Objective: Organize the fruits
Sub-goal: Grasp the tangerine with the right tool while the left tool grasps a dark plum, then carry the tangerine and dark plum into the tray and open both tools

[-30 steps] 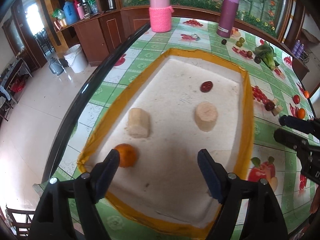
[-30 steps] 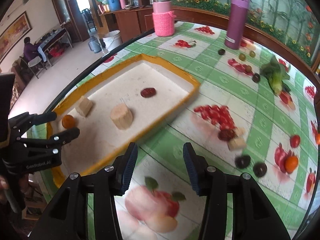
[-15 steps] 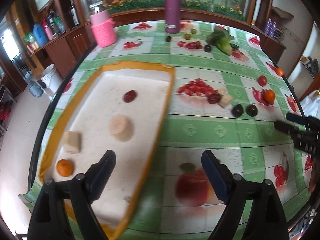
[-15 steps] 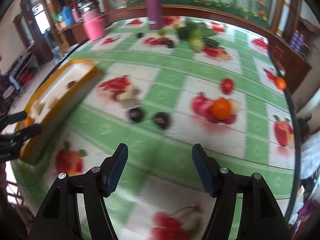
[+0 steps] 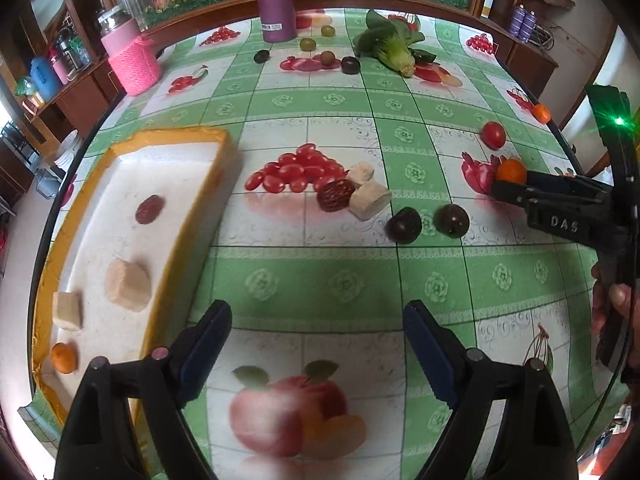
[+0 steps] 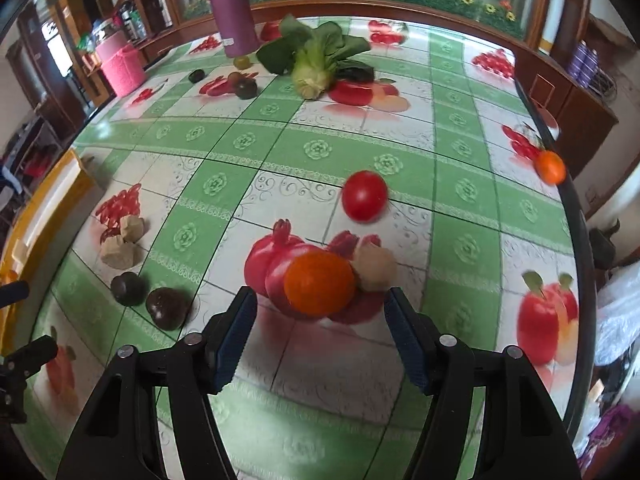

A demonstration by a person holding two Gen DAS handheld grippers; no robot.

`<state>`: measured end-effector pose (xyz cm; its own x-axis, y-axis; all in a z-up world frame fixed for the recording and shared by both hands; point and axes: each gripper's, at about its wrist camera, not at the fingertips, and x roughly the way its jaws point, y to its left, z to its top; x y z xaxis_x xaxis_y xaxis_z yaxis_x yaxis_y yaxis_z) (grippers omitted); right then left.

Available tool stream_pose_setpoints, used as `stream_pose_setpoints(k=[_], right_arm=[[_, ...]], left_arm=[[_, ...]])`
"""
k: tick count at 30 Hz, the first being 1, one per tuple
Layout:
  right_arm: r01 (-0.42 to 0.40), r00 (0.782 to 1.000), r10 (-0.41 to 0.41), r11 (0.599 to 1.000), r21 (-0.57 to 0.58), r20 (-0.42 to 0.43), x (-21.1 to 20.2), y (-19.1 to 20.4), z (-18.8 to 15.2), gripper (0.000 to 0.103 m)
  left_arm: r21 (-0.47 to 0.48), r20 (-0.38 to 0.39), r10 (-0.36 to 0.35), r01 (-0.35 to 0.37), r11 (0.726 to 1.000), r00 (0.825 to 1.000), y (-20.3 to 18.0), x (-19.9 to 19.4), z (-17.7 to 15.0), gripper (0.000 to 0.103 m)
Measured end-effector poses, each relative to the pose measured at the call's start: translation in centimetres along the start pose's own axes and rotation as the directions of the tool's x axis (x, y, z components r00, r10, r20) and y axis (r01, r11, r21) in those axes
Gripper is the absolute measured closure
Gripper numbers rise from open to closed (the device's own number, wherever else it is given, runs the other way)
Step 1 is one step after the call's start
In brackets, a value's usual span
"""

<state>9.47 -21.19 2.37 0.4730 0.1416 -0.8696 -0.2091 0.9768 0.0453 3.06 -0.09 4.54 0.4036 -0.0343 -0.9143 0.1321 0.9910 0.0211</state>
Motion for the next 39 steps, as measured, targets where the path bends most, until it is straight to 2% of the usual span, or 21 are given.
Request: stream_pose_setpoints(k=[1,3,8,12,15,17,18,19,20,21,22,26,34,39], right_arm=[[-0.001,1.0,0.001,1.0,-0.018,-0.004,0.3,0.2,0.1,0.059],[-0.002,1.0,0.002,0.999,-0.037,0.007,0.5,0.1,0.1,0.068],[-0.061,0.997,0.062,0.998,-0.024,0.049,-1.2,-1.0,-0.6,0.068],[-0.099,0.994,0.1,0.995,-0.014,0.032,-1.9,-1.8,-1.8,0.068],[-0.118,0.993,0.118,0.993,0.013,0.022,-1.9,-2.7,-2.5,0.068],[-0.125,0.992,0.124,0.992,0.033,0.022,-2.0,-3.2,-2.8,0.067],[-0.13,0.991,0.13,0.991,0.043,0.021,-2.0,-3.5,-3.0,0.067],[-0.133,0.991,0.132,0.99,0.05,0.023,-2.0,-3.6,-3.1,0.067],[-0.133,0.991,0.132,0.99,0.054,0.025,-2.1,-3.7,-3.2,0.067],[-0.133,0.991,0.132,0.989,0.056,0.027,-2.2,-3.8,-3.3,0.067],[-0.132,0.991,0.131,0.99,0.057,0.029,-2.3,-3.9,-3.3,0.067],[-0.118,0.993,0.117,0.992,0.045,0.036,-2.8,-3.7,-3.5,0.067],[-0.102,0.993,0.101,0.995,0.011,0.061,-5.5,-2.3,-4.1,0.067],[-0.088,0.992,0.089,0.996,-0.015,0.087,-7.8,-0.9,-4.4,0.068]], left_arm=[[-0.006,-0.006,-0.004,0.004,1.0,1.0,-0.3,0.3,0.2,0.014],[-0.019,-0.019,-0.013,0.013,1.0,1.0,-0.7,1.0,0.7,0.014],[-0.05,-0.023,-0.05,0.049,0.998,0.998,-1.8,2.2,2.0,0.014],[-0.068,-0.033,-0.096,0.093,0.993,0.995,-2.8,3.4,2.7,0.014],[-0.071,-0.02,-0.1,0.098,0.993,0.995,-3.6,4.2,3.2,0.019],[-0.077,-0.011,-0.092,0.091,0.993,0.996,-3.8,4.9,3.4,0.027],[-0.076,0.02,-0.073,0.074,0.994,0.997,-3.8,4.8,3.5,0.033],[-0.074,0.04,-0.059,0.062,0.995,0.997,-3.8,4.8,3.5,0.047],[-0.063,0.062,-0.045,0.049,0.997,0.997,-3.9,4.7,3.5,0.053],[-0.059,0.076,-0.076,0.081,0.995,0.994,-3.9,4.6,3.4,0.068],[-0.063,0.076,-0.124,0.129,0.99,0.989,-3.8,4.5,3.5,0.078],[-0.04,0.077,-0.127,0.131,0.991,0.989,-4.0,4.0,2.9,0.078],[-0.051,0.081,-0.206,0.21,0.976,0.975,-2.1,1.4,0.8,0.078],[-0.052,0.1,-0.221,0.227,0.973,0.97,-1.1,-0.7,-0.7,0.078]])
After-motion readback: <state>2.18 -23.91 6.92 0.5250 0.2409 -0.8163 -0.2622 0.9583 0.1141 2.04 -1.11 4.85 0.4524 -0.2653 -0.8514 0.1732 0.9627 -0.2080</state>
